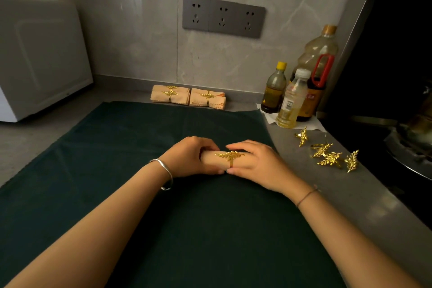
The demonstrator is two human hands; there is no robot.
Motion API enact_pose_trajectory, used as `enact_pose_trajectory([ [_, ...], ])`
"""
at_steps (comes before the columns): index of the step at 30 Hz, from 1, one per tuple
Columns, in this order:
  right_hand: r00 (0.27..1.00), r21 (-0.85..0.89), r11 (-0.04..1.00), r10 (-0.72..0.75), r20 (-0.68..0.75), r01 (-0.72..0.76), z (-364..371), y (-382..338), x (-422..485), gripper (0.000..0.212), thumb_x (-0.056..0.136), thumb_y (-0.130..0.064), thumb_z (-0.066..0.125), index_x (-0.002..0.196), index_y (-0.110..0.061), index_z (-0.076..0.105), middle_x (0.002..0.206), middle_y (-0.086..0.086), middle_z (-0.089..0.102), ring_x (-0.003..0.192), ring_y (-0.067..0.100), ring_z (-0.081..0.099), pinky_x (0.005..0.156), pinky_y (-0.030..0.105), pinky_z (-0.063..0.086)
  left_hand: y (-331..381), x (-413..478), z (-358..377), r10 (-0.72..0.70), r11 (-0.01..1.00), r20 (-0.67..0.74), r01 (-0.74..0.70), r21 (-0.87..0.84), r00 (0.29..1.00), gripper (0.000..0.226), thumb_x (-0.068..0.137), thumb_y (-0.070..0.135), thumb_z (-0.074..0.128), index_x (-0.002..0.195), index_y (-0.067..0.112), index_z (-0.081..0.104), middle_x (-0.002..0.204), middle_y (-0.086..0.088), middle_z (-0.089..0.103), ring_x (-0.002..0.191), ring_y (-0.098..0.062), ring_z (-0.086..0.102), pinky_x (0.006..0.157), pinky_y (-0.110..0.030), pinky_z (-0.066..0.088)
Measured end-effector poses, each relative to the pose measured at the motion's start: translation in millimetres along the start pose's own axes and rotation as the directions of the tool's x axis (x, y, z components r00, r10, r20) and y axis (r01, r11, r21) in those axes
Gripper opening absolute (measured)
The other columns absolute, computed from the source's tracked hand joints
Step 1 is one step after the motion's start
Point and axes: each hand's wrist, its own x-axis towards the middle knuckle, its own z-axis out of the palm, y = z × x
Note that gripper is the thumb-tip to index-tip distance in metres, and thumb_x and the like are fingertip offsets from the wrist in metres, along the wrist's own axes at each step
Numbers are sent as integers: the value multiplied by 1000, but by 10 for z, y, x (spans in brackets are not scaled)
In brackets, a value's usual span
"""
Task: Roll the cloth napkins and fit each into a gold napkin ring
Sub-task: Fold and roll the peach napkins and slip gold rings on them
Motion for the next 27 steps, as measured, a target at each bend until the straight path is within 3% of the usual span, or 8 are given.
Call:
enact_pose_trajectory([
  [9,999,44,998,40,-6,-40,18,-26,-23,39,75,-37,75,108,-32,57,106,-17,59,93,-3,55,76,15,47,-31,18,26,-8,999,-10,8,-35,1000,42,73,42,74,110,33,55,109,13,59,96,-3,57,84,-22,51],
  [16,997,88,994,71,4,-71,27,-17,-22,37,73,-35,77,103,-33,54,105,-15,61,93,0,58,80,24,52,-5,6,27,-8,998,-20,7,-59,1000,40,73,38,75,107,32,54,108,13,59,96,-2,57,83,-21,51],
  [20,998,97,993,64,22,-66,6,4,-22,46,71,-35,79,110,-34,56,112,-15,59,100,-1,56,87,24,50,9,-7,-3,-27,995,13,28,-93,1000,45,73,42,74,112,31,54,110,13,58,98,-3,56,84,-22,51],
  [23,994,83,990,113,7,-113,-97,83,-63,62,66,-38,81,121,-33,54,116,-15,55,105,-2,52,87,19,46,4,-32,-97,-52,984,47,60,-170,998,50,77,42,69,122,29,52,106,16,54,96,-2,56,83,-19,49],
  [27,992,4,992,123,-12,-123,-224,216,-152,50,71,-34,79,117,-31,61,112,-17,55,98,-7,50,77,6,37,-28,-45,-142,-43,975,108,66,-214,993,41,82,32,66,120,29,53,111,18,53,102,-4,55,86,-21,51],
])
